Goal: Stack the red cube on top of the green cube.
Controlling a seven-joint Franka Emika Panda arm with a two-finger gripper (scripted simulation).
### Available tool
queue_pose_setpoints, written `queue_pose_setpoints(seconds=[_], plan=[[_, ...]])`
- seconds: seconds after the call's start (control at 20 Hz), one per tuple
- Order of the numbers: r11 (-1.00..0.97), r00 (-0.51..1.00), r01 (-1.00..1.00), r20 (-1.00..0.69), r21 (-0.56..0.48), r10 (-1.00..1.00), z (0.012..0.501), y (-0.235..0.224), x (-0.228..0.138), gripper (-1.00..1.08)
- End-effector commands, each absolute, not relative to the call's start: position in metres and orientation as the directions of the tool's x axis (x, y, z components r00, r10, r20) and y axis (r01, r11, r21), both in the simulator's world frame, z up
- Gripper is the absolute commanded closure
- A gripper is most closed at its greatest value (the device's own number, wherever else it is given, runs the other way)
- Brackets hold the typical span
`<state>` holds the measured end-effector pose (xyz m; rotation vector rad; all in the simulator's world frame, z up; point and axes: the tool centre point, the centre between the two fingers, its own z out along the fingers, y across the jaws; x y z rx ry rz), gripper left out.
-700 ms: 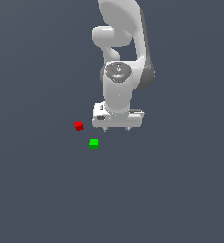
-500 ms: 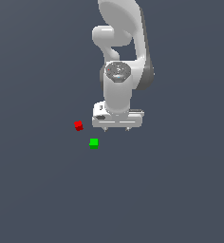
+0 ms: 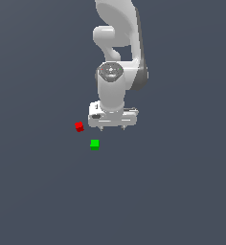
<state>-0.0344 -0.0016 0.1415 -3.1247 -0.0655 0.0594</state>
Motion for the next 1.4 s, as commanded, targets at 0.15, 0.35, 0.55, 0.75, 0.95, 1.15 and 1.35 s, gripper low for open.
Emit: queue_pose_setpoints(seconds=[0.15,0.35,0.55,0.75,0.95,1.15,1.35], plan=[[-0.996,0.995,0.09,-0.032,-0.014,0.091,0.13,-0.03,-0.055,-0.92],[-0.991,0.99,0.136,-0.026,-0.012,0.137,0.12,-0.057,-0.073,-0.92],[-0.983,0.983,0.183,-0.02,-0.01,0.183,0.109,-0.086,-0.09,-0.92],[-0.974,0.974,0.227,-0.015,-0.007,0.227,0.099,-0.115,-0.104,-0.92],[-0.964,0.963,0.268,-0.01,-0.005,0.268,0.089,-0.142,-0.116,-0.92],[-0.954,0.954,0.299,-0.006,-0.002,0.299,0.081,-0.164,-0.124,-0.92],[-0.947,0.947,0.322,-0.003,-0.001,0.322,0.075,-0.181,-0.129,-0.92]])
